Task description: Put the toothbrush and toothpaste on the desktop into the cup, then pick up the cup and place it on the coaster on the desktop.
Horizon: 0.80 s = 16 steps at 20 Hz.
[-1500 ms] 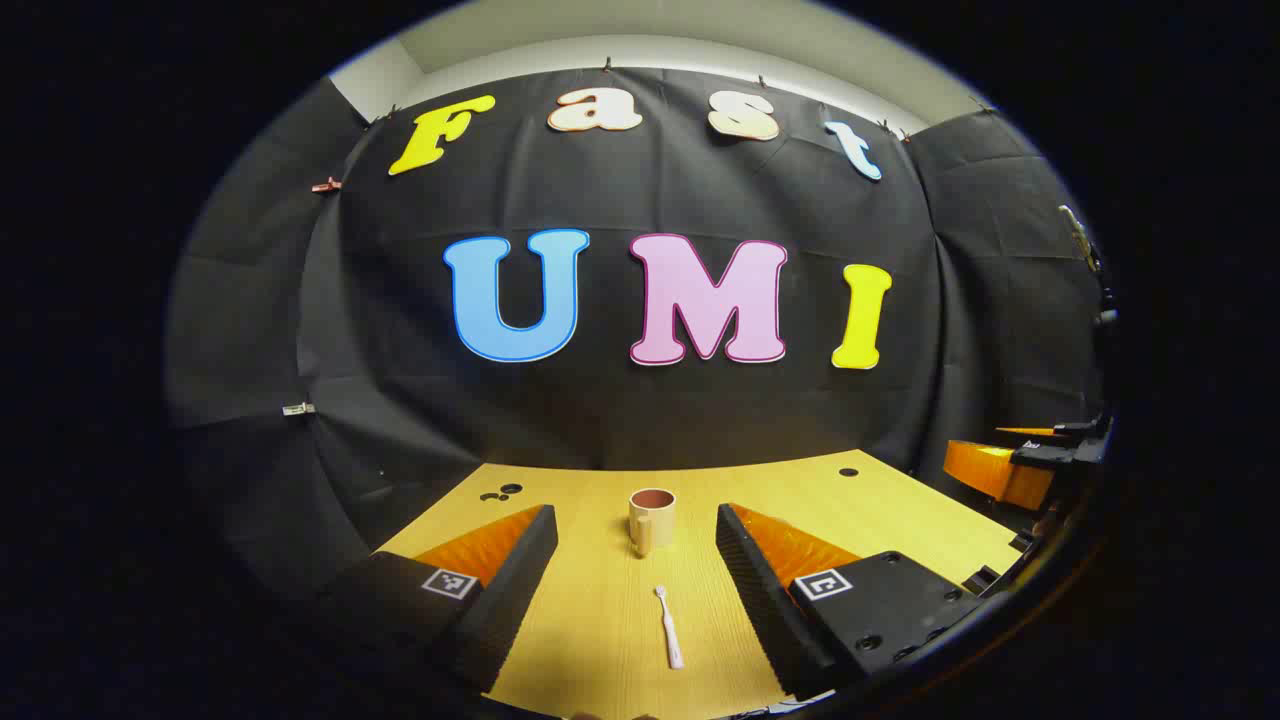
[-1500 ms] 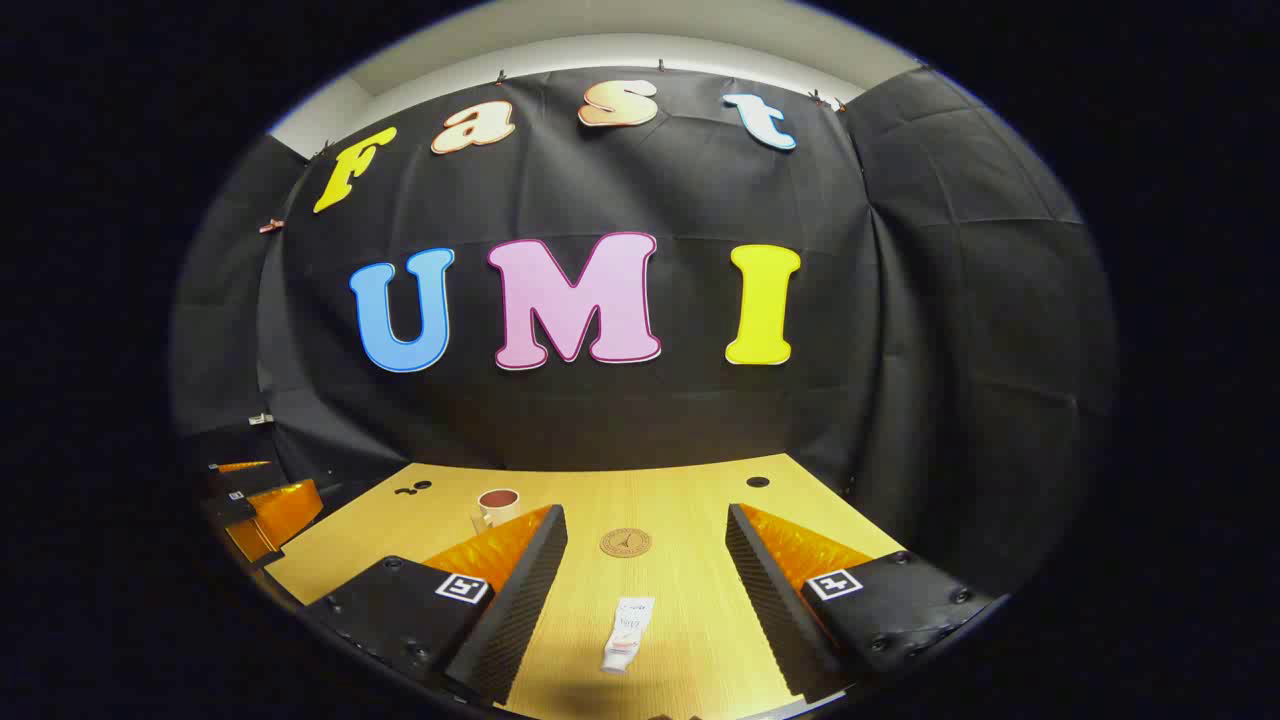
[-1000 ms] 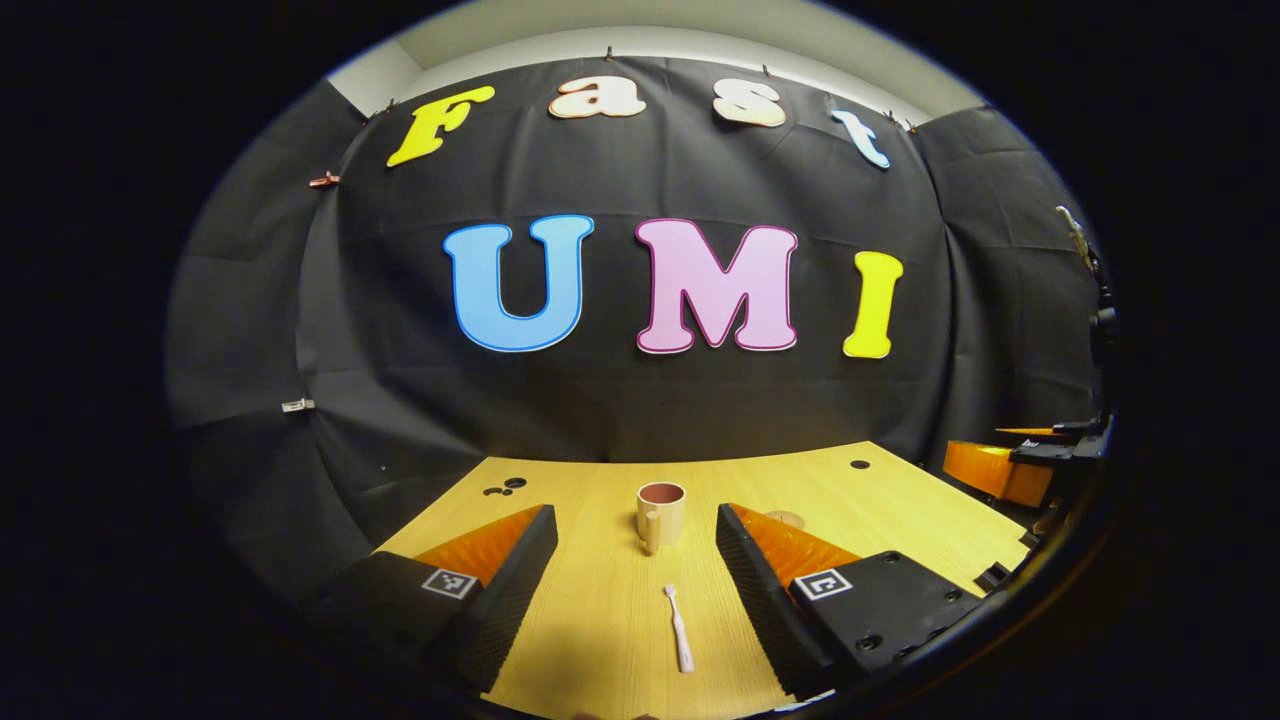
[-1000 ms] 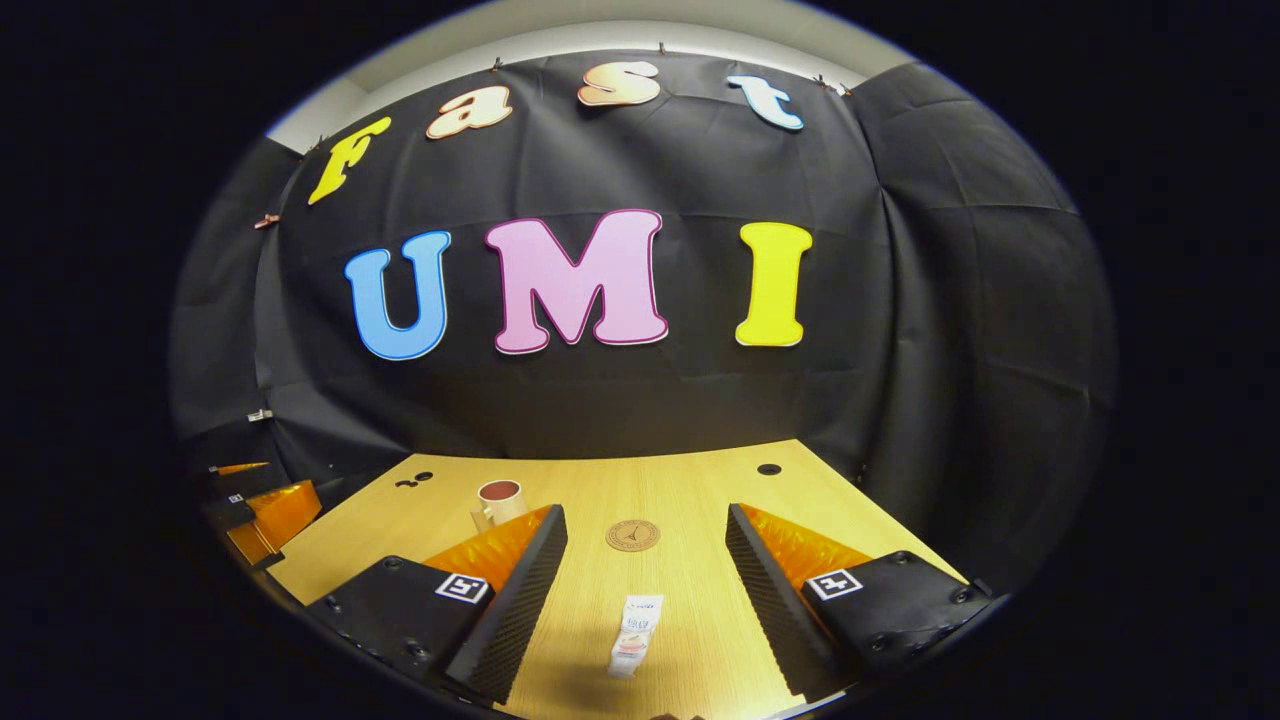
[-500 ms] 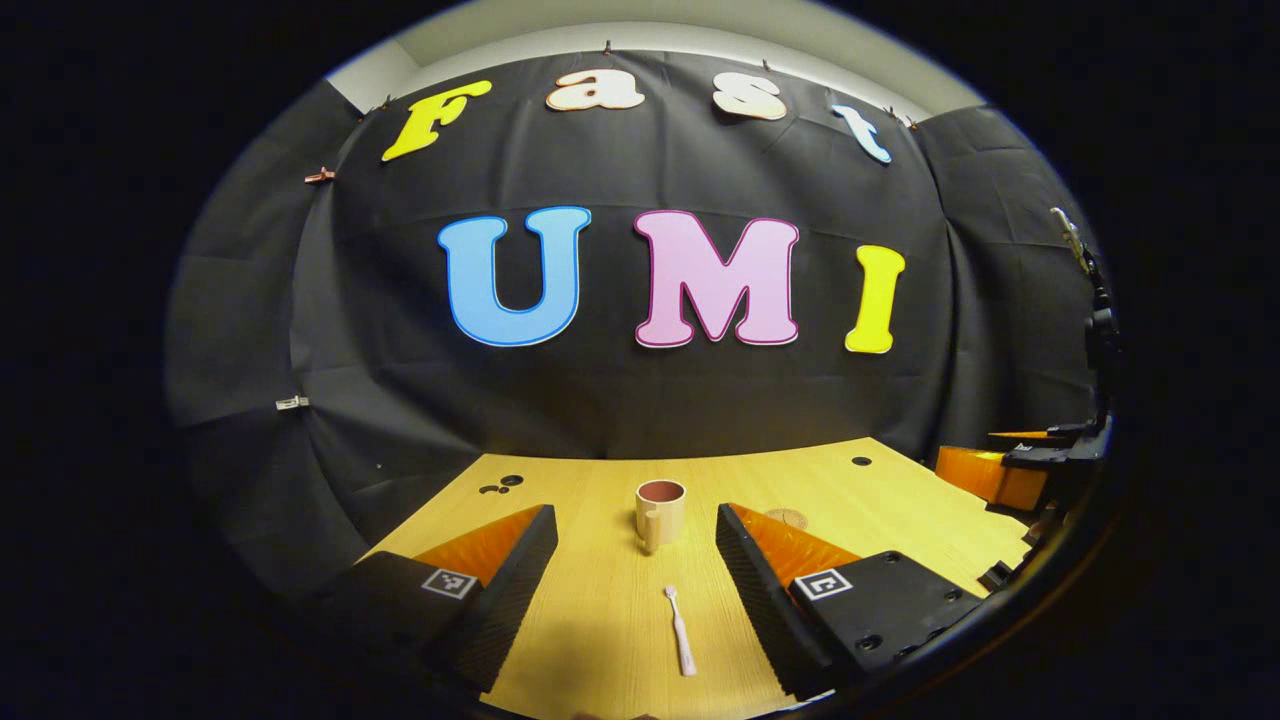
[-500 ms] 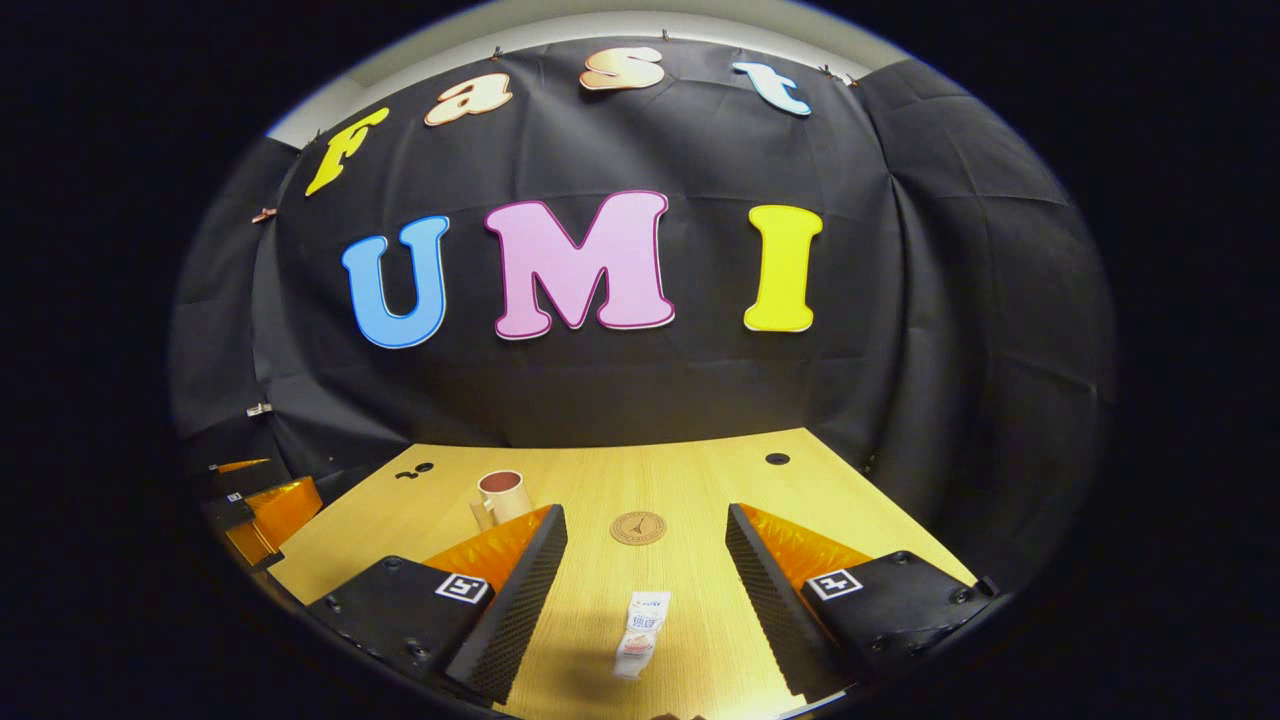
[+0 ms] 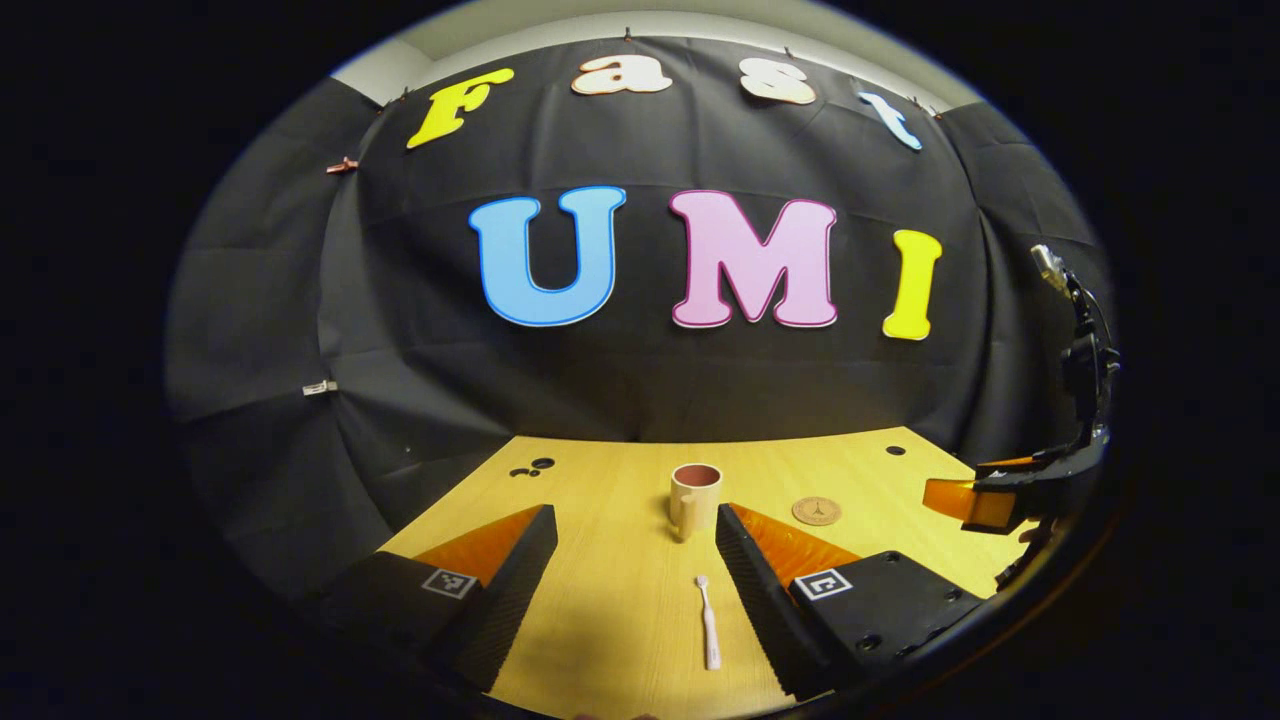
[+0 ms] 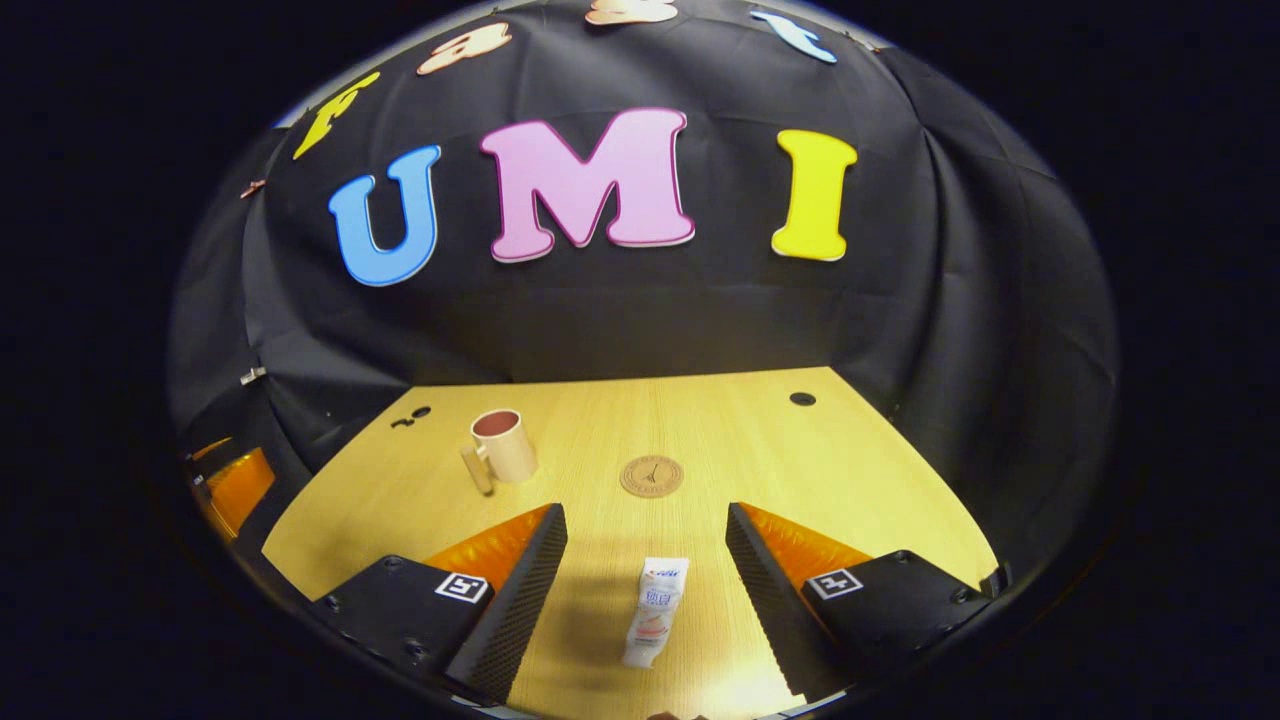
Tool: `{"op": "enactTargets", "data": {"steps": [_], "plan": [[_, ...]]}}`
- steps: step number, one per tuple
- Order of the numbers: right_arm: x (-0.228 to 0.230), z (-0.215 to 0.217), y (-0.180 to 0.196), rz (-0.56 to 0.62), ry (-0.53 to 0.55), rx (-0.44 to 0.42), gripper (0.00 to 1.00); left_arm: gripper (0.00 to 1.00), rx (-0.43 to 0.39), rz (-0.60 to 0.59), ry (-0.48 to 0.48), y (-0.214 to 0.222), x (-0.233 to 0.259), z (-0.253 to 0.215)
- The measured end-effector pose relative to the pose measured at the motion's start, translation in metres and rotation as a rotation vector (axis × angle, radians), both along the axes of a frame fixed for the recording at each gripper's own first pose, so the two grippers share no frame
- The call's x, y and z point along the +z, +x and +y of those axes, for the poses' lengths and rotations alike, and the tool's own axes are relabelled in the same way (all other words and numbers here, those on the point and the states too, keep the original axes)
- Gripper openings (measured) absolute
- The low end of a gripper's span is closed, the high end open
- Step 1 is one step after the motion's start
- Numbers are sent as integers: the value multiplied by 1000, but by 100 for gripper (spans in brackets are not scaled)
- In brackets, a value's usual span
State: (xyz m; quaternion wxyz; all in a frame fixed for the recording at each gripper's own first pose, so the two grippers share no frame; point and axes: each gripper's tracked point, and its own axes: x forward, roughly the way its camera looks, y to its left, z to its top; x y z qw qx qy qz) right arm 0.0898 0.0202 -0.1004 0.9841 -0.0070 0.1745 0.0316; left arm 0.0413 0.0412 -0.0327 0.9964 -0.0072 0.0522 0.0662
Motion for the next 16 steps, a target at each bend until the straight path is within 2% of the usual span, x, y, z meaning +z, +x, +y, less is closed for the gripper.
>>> {"op": "enactTargets", "data": {"steps": [4, 8, 16], "plan": [[-43, 3, 17, 149, -1, 5, 98, 99, 75, 52, -1, -1, -17, 14], [-78, 0, 29, 229, -49, 16, 98, 99, 125, 114, -14, 0, -37, 17], [-147, -4, 33, 422, -62, -2, 99, 99, 127, 201, -1, 22, -66, 3]]}}
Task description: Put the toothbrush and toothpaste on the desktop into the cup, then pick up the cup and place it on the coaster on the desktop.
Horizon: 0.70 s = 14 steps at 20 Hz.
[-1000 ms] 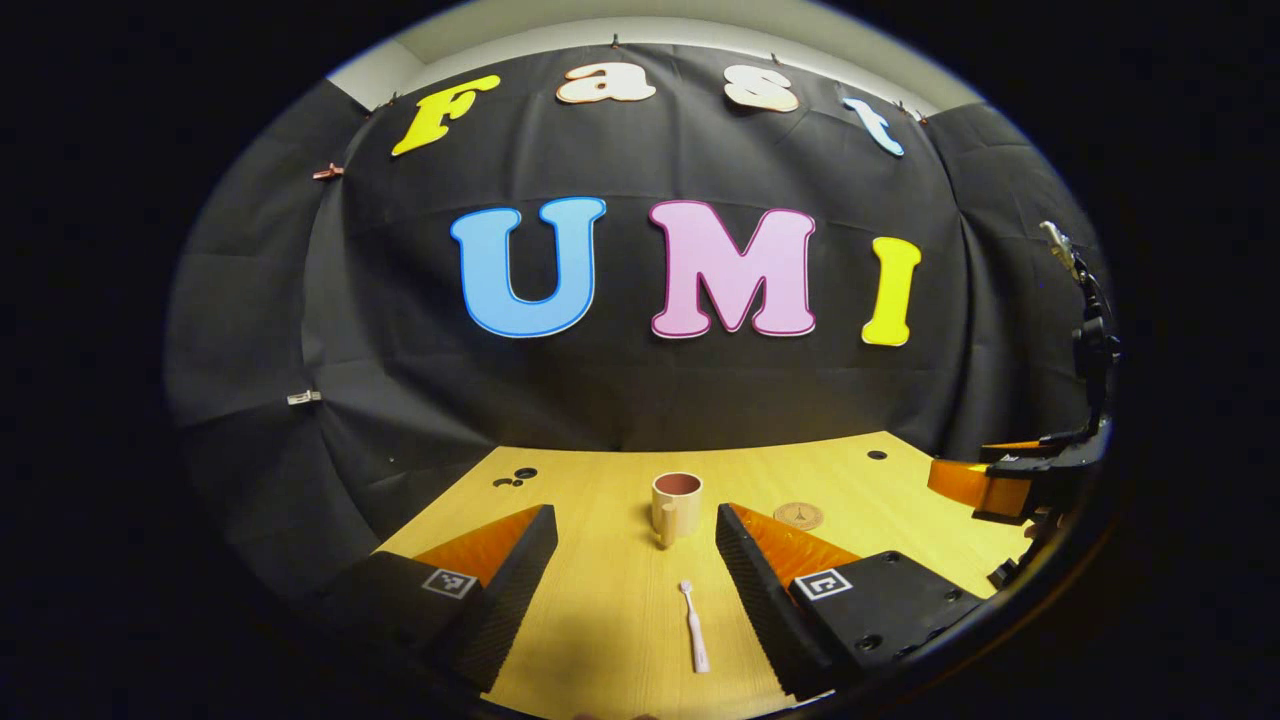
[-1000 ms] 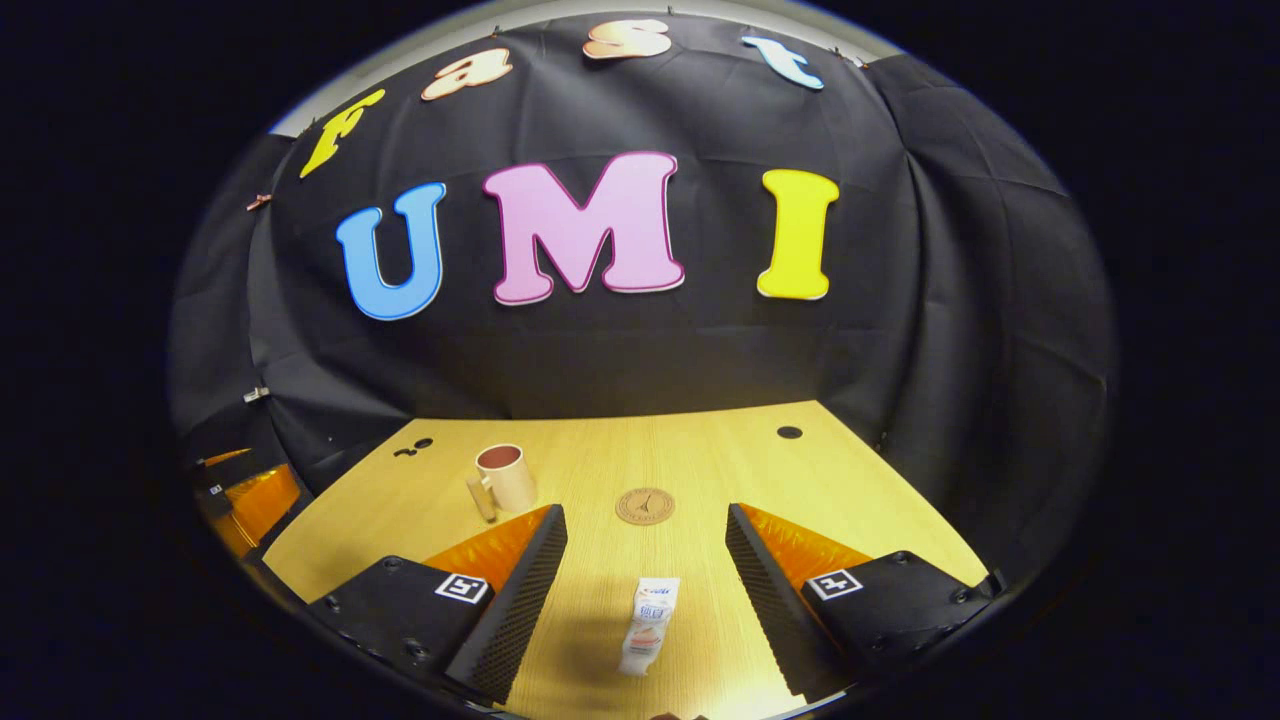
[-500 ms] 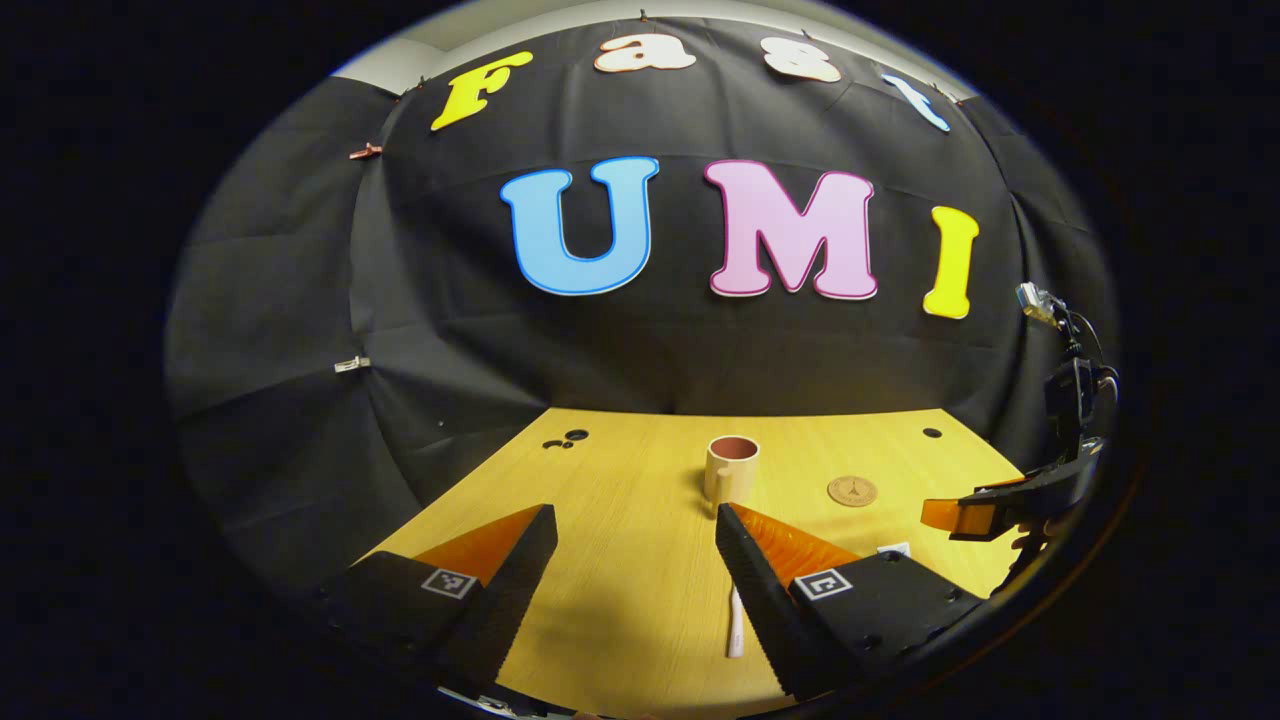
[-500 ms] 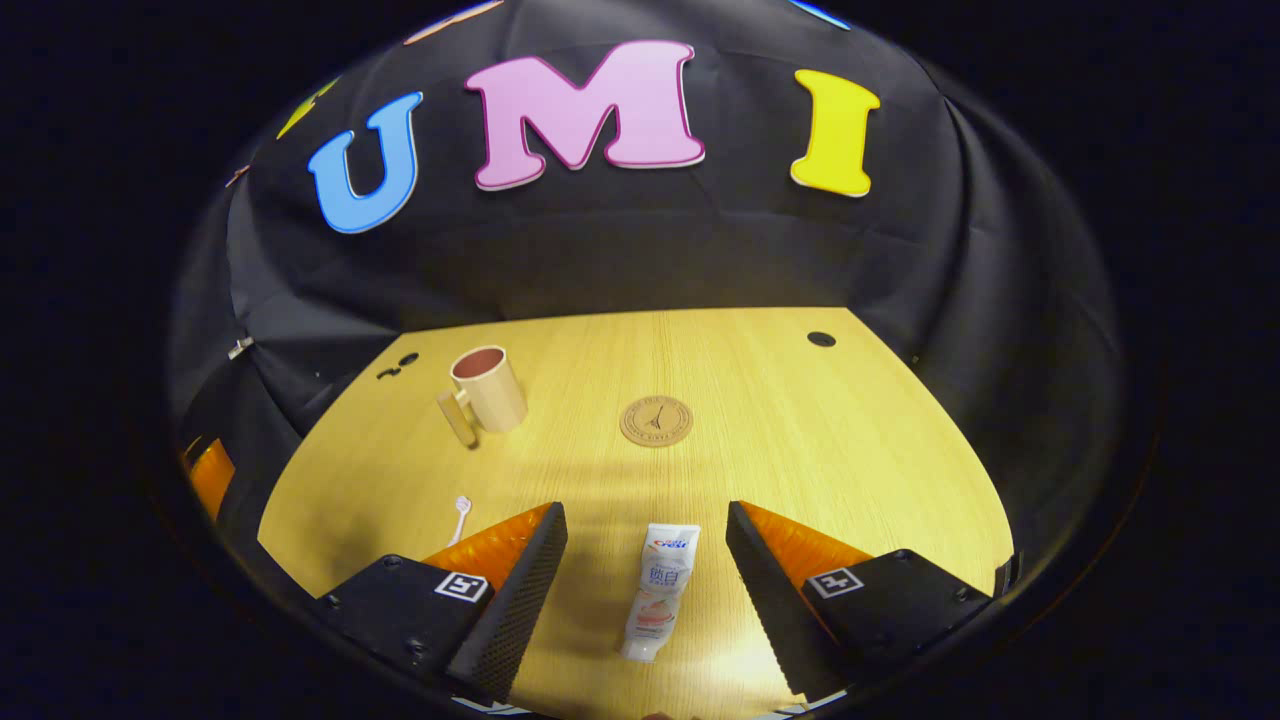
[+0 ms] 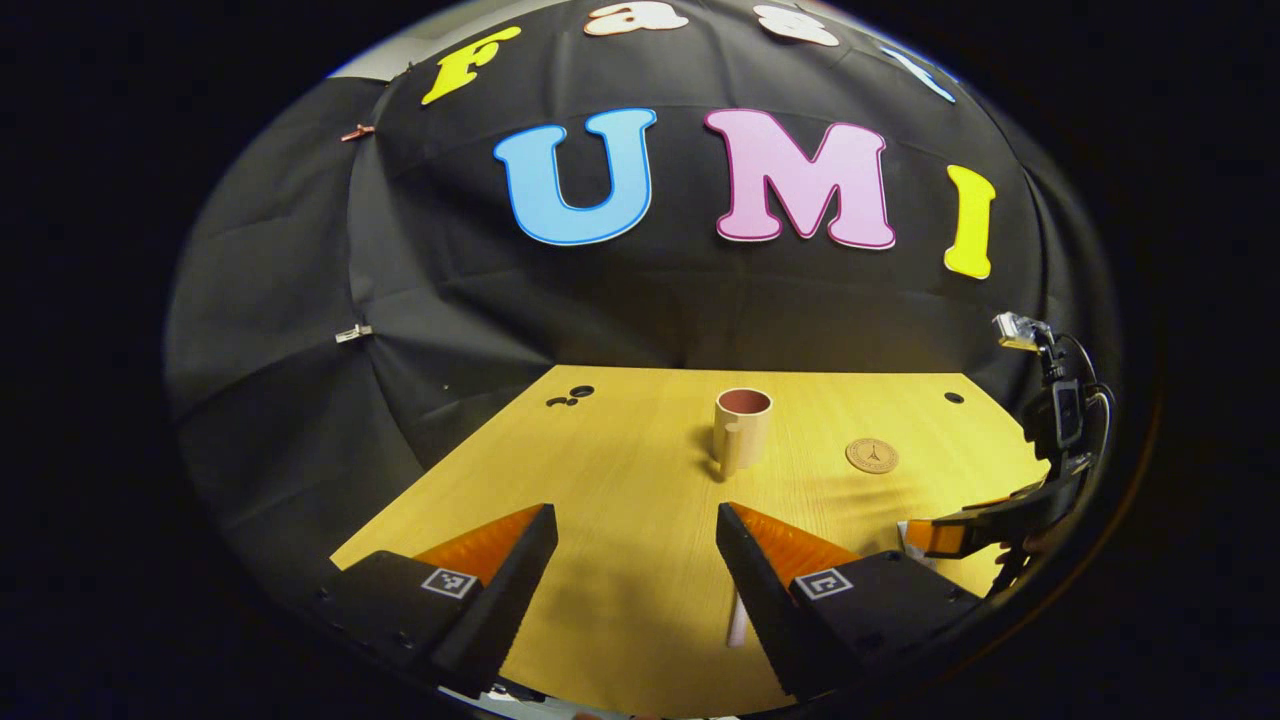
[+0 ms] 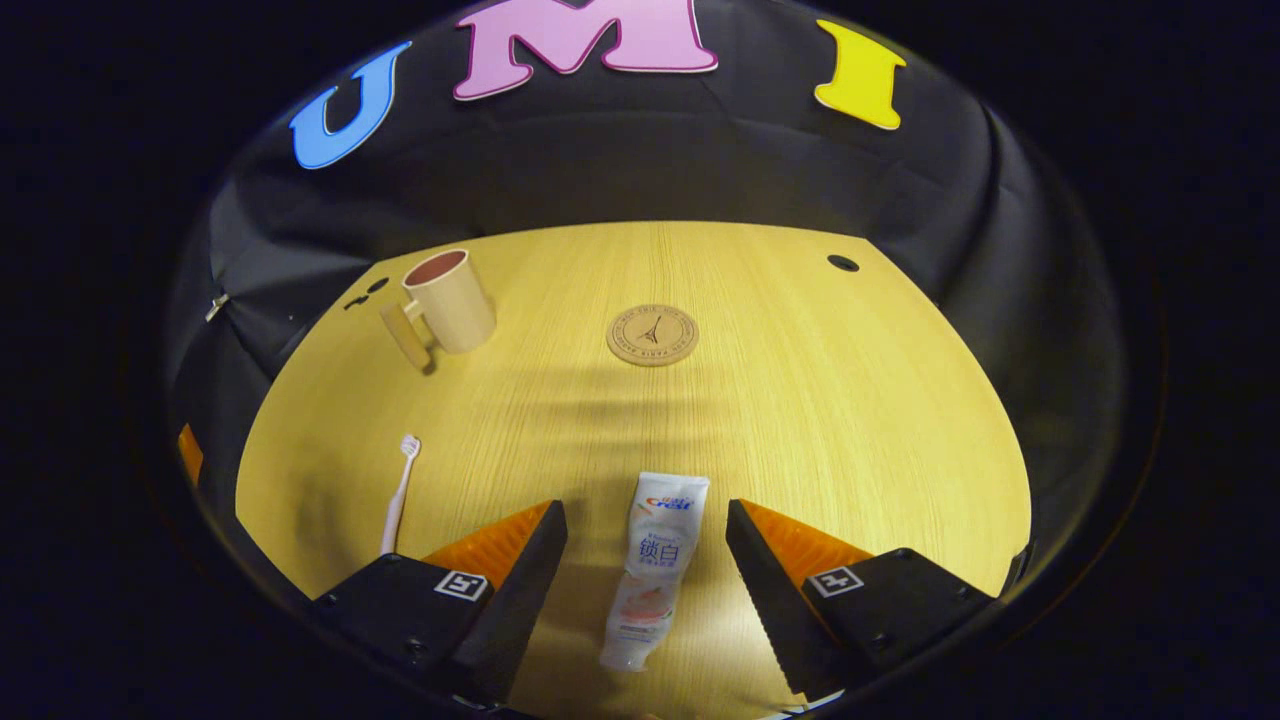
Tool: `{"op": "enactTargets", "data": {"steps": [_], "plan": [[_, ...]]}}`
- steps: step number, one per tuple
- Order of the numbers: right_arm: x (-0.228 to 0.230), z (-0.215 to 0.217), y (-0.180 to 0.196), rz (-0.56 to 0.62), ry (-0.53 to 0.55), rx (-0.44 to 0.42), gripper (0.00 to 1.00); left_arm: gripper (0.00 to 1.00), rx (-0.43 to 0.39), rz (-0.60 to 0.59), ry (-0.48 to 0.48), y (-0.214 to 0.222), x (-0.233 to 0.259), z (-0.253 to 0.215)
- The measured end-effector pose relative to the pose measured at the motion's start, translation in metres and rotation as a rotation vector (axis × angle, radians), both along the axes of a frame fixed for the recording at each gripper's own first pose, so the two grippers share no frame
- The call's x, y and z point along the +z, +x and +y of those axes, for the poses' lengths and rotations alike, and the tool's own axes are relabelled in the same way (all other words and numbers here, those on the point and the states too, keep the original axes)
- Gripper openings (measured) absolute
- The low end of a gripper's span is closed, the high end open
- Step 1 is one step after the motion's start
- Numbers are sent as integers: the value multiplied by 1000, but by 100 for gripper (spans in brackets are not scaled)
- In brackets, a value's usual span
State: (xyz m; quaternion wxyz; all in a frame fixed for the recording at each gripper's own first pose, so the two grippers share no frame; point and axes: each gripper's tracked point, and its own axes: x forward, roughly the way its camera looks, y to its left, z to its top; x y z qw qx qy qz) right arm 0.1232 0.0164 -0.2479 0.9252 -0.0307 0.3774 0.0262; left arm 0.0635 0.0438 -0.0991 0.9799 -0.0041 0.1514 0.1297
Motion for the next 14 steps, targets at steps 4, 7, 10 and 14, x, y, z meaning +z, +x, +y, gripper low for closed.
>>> {"op": "enactTargets", "data": {"steps": [4, 7, 10, 14], "plan": [[-22, -5, -9, 71, -31, 8, 99, 100, -16, 31, 8, 10, -9, -6], [-37, -12, -15, 134, -25, -29, 99, 99, -16, 41, -1, 12, -12, -9], [-48, -19, -18, 169, -63, -34, 98, 99, -13, 49, 1, 11, -14, -9], [-50, -10, -19, 189, -43, -30, 83, 99, -14, 53, 11, 4, -16, -8]]}}
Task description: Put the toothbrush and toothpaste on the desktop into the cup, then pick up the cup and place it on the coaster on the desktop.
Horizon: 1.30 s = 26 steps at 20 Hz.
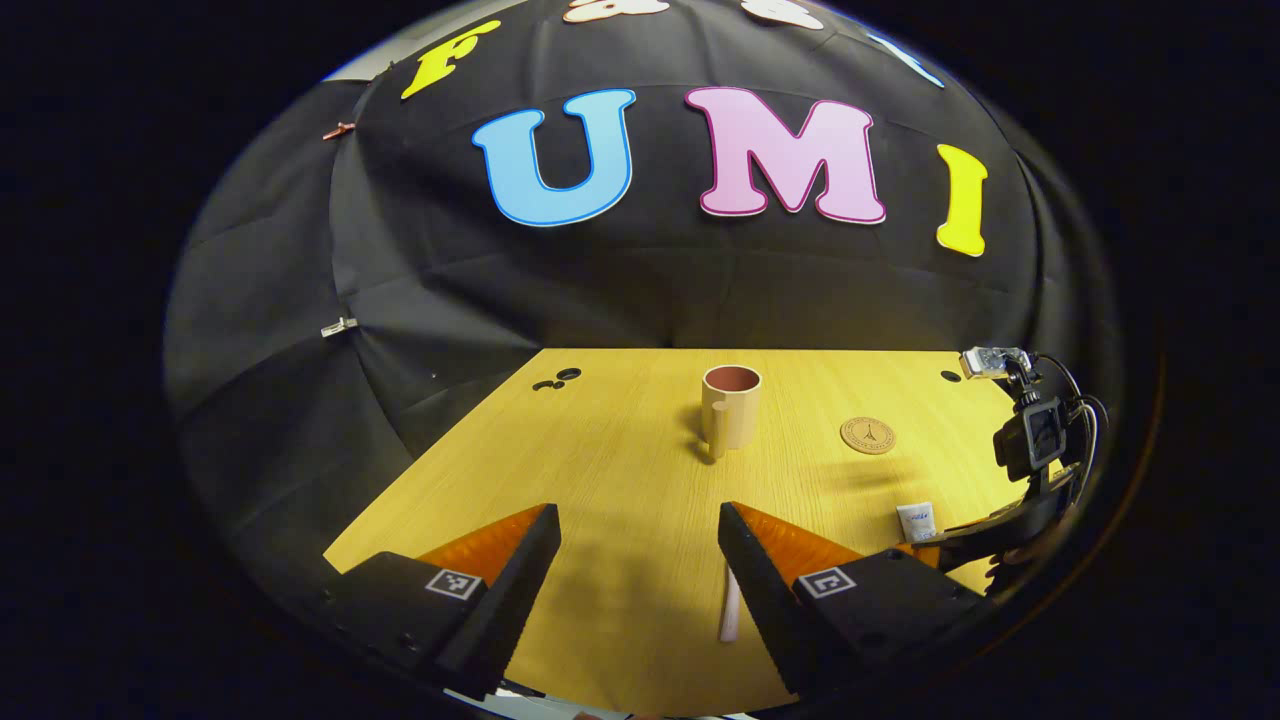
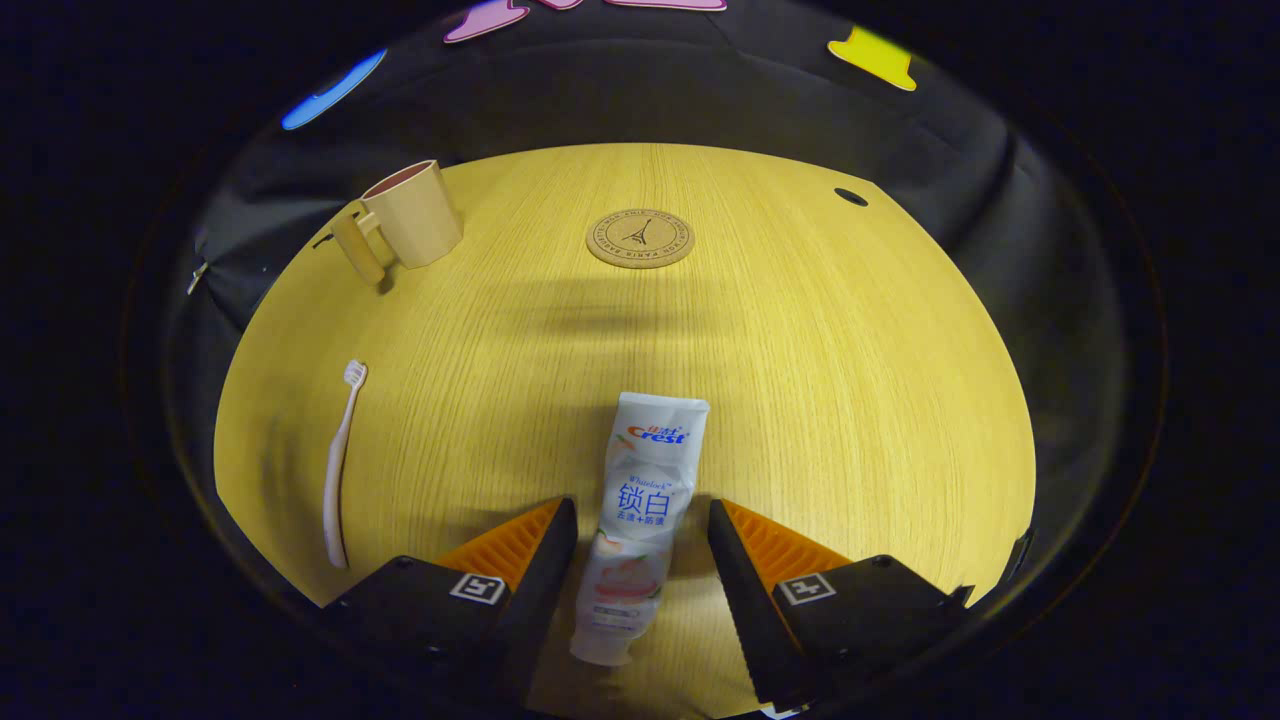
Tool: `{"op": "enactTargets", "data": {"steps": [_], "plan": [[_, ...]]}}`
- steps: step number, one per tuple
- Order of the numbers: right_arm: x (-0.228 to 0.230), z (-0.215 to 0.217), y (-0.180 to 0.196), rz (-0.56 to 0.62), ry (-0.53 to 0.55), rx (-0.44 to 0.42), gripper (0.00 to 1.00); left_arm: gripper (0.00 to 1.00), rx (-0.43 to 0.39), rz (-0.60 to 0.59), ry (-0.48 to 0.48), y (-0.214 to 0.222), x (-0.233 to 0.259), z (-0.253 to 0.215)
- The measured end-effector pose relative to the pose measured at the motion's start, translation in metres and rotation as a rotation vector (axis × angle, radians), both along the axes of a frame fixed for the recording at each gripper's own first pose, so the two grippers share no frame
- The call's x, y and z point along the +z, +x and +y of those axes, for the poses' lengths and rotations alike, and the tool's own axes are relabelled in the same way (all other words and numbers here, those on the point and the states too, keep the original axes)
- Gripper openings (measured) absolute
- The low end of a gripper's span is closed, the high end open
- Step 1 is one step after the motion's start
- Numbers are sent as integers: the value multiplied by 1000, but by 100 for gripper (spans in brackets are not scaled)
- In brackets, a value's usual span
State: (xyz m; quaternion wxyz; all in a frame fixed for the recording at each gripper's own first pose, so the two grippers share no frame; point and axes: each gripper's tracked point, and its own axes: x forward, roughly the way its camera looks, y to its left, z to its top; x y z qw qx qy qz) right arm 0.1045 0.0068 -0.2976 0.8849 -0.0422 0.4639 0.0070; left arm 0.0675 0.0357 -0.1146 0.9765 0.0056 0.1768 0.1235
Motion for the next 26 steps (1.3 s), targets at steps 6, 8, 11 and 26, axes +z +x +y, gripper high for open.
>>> {"op": "enactTargets", "data": {"steps": [6, 8, 11, 26], "plan": [[-2, 9, -2, 50, -7, 4, 49, 99, -2, 10, -18, -10, -7, -4], [-2, 9, 1, 80, 6, -16, 48, 99, -6, 8, -19, -12, -7, -5], [-1, 11, 2, 83, -5, 32, 40, 99, -12, 28, -23, -11, -17, -6], [53, 3, 24, -2, 74, 162, 27, 92, -118, 340, -235, 62, -117, -38]]}}
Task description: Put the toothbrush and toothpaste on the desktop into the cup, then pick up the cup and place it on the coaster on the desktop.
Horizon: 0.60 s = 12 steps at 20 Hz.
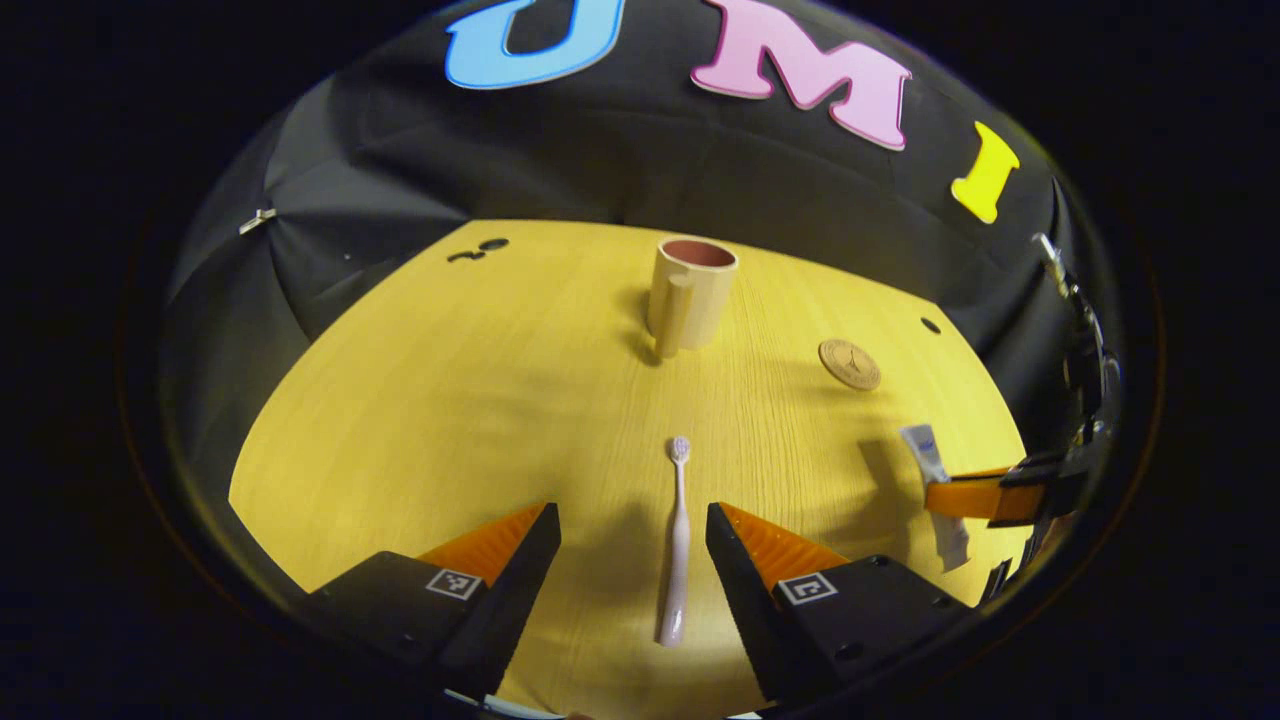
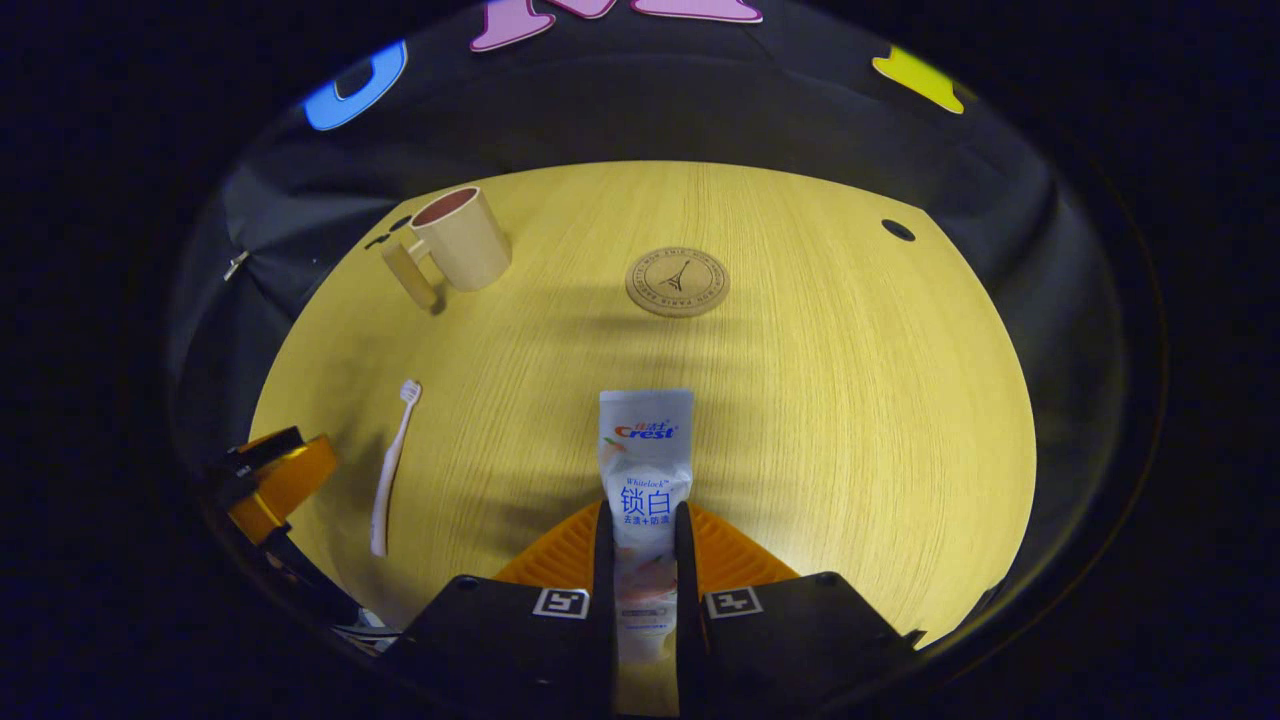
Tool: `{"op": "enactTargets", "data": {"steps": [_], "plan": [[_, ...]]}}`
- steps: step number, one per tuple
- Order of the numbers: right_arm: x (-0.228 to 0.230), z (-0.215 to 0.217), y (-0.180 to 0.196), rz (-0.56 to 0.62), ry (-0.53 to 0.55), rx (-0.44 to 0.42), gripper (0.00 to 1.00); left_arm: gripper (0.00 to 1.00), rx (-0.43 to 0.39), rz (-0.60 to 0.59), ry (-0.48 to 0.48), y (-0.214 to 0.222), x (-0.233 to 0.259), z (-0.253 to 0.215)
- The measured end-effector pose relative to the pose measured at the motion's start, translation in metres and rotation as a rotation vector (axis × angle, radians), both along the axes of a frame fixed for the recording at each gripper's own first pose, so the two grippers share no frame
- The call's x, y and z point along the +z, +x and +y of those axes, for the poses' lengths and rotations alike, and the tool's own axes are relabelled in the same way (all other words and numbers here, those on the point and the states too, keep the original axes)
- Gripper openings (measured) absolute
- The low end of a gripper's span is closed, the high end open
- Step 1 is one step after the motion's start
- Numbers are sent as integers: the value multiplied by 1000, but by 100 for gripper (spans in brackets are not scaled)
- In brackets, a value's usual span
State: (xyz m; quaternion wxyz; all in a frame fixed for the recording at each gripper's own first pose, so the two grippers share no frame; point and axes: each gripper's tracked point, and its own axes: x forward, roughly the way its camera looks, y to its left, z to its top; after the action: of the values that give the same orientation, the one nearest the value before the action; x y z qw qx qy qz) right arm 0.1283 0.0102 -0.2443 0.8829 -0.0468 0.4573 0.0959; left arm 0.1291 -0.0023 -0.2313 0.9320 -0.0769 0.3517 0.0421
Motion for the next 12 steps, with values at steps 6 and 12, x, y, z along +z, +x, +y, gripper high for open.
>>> {"op": "enactTargets", "data": {"steps": [6, 12], "plan": [[16, 3, 10, -27, 62, 39, 27, 88, -36, 120, 53, 9, -35, -19], [27, 0, 23, -65, 86, 38, 27, 84, -55, 174, 56, 15, -49, -19]]}}
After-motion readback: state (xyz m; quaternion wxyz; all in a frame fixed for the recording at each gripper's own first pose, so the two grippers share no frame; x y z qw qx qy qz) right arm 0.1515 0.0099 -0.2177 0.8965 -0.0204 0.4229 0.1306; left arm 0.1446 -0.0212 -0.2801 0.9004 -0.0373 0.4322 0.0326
